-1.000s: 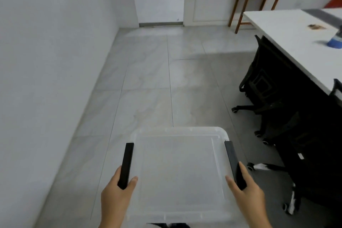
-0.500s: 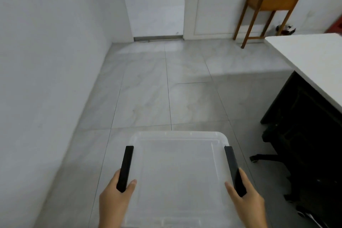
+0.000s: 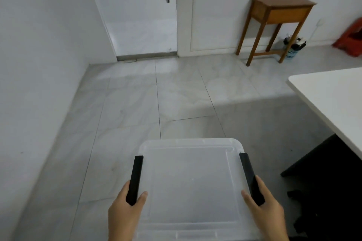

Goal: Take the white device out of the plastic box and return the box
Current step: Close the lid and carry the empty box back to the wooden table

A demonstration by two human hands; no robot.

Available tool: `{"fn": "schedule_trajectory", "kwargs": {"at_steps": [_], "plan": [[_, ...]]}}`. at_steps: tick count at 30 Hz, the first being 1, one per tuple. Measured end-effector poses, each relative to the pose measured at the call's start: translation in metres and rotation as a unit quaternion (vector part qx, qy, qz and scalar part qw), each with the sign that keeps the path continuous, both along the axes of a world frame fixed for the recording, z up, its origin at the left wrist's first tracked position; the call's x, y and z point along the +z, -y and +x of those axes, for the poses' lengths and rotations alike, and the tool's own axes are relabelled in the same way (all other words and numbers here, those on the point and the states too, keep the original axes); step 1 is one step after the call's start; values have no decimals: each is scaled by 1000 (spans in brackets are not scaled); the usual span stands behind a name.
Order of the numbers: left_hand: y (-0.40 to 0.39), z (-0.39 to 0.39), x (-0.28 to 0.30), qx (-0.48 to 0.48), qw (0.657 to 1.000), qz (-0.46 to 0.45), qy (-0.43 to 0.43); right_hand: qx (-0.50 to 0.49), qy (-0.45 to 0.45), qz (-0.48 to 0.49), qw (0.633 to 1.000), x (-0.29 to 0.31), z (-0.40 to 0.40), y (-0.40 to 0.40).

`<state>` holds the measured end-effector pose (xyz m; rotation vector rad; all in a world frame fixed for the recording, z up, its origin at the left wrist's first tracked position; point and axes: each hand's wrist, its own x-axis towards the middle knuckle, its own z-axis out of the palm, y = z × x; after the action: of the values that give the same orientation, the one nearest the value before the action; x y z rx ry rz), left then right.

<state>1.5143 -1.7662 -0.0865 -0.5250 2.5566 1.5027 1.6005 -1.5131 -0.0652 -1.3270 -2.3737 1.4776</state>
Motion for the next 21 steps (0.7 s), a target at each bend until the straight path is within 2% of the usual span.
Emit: {"fn": "schedule_trajectory", "kwargs": {"at_steps": [6, 11, 15, 21], "plan": [[-68, -151, 4, -2, 1000, -10, 15, 6, 19, -8, 1000, 5, -151, -64], [-125, -305, -11, -33, 999, -17, 26, -17, 33, -7, 999, -15, -291, -117], [-180, -447, -5, -91, 996, -26, 1, -68, 23, -6, 997, -9, -406, -164], [-284, -604, 10, -179, 984, -27, -2, -165, 16, -14, 986, 1, -528, -239]]}}
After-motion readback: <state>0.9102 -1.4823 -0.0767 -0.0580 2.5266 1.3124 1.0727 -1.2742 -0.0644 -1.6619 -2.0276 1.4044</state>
